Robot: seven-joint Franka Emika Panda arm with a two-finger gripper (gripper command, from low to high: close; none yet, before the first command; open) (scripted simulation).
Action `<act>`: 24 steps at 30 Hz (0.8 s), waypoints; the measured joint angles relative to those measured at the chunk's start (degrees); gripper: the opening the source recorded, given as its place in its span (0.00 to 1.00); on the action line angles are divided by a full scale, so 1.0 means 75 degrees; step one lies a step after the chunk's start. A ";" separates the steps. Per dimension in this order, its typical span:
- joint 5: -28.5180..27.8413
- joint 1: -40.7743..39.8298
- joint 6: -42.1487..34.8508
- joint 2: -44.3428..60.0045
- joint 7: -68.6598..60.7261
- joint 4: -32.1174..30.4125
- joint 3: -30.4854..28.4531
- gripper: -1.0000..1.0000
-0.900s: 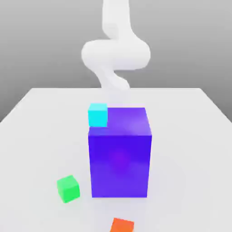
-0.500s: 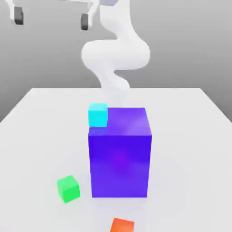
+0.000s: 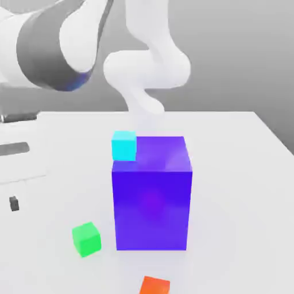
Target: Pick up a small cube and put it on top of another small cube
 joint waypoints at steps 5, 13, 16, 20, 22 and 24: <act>0.0078 -0.0757 0.0245 0.1323 -0.1484 0.0292 0.0195 0.50; 0.0402 -0.1510 0.1157 0.3073 -0.2528 0.0729 0.0721 0.00; 0.0401 -0.1509 0.1142 0.3073 -0.2528 0.0730 0.0721 0.00; 0.0309 -0.1438 0.0973 0.2850 -0.2474 0.0669 0.0624 0.00; 0.0093 -0.1305 0.0622 0.2353 -0.2331 0.0532 0.0442 0.00; -0.0246 -0.1078 0.0292 0.1813 -0.2128 0.0391 0.0214 0.00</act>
